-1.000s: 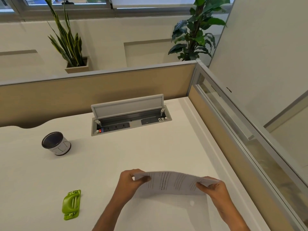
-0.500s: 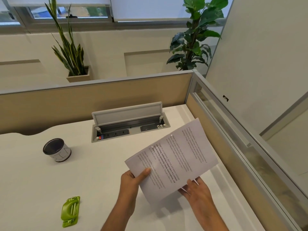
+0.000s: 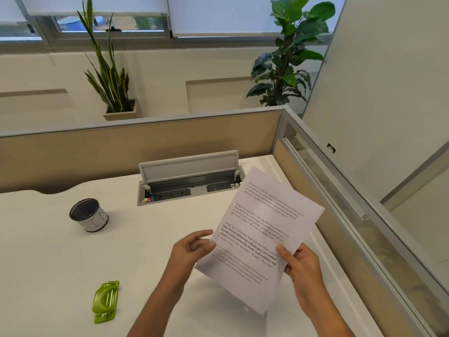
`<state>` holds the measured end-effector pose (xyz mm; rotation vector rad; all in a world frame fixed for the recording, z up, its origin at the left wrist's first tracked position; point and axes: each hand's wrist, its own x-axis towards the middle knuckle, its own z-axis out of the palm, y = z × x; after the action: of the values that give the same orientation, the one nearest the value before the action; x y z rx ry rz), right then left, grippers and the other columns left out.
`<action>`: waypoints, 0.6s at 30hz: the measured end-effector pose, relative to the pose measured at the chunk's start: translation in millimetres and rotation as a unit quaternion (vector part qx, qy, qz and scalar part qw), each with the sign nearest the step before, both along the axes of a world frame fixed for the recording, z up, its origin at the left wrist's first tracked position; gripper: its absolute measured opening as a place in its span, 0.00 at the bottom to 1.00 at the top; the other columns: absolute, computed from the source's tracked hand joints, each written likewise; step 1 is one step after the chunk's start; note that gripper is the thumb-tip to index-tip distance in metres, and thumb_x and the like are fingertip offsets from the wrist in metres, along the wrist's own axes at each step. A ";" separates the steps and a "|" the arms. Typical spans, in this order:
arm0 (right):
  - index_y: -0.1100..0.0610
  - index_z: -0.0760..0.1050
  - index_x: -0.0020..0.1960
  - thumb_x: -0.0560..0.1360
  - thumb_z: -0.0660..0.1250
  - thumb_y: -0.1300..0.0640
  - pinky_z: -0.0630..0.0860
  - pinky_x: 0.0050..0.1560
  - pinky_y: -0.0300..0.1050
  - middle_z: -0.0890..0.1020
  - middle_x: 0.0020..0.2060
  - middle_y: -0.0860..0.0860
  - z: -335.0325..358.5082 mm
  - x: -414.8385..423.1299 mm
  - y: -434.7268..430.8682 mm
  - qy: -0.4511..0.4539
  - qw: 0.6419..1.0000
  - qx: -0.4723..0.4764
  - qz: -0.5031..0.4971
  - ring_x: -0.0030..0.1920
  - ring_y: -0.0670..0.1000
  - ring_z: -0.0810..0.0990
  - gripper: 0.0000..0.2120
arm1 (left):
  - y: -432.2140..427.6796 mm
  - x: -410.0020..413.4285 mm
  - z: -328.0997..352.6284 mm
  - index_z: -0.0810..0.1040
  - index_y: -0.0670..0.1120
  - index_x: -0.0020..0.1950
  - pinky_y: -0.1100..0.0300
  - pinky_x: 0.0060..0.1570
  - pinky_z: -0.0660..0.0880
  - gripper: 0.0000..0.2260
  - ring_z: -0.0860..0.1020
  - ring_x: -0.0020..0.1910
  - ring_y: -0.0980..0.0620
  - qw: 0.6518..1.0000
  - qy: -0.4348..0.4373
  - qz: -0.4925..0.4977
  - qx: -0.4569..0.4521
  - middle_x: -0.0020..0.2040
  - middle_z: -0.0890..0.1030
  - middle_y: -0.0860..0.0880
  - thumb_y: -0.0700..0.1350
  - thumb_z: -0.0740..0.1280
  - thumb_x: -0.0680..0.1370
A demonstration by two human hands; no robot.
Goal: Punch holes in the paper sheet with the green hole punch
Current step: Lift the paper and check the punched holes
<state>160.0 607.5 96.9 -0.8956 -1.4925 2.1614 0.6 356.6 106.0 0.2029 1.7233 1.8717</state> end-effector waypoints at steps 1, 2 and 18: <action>0.56 0.85 0.64 0.76 0.76 0.60 0.83 0.57 0.55 0.89 0.59 0.56 1.7 1.4 2.2 -0.005 1.000 0.005 0.011 0.59 0.59 0.89 0.16 | 1.3 -3.9 4.0 0.88 0.54 0.62 0.54 0.57 0.79 0.22 0.88 0.53 0.50 1.000 0.012 -0.011 -0.011 0.52 0.91 0.45 0.58 0.82 0.69; 0.56 0.85 0.64 0.77 0.75 0.61 0.83 0.58 0.56 0.89 0.59 0.56 3.4 2.6 3.6 -0.010 1.000 0.011 0.023 0.59 0.59 0.89 0.15 | 3.4 -7.1 6.9 0.88 0.53 0.61 0.56 0.55 0.80 0.20 0.88 0.52 0.49 0.999 0.026 -0.019 -0.022 0.51 0.91 0.45 0.56 0.82 0.71; 0.54 0.87 0.58 0.78 0.77 0.63 0.87 0.50 0.53 0.91 0.55 0.54 11.7 16.2 10.2 -0.033 0.996 0.072 0.030 0.53 0.59 0.91 0.11 | 23.8 -7.8 6.1 0.90 0.45 0.48 0.56 0.33 0.79 0.02 0.88 0.36 0.48 0.989 0.072 -0.008 -0.127 0.42 0.91 0.44 0.43 0.79 0.79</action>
<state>176.2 617.7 108.6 -0.8905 -1.7038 2.0522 -7.2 380.4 112.1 0.2569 2.0314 1.6405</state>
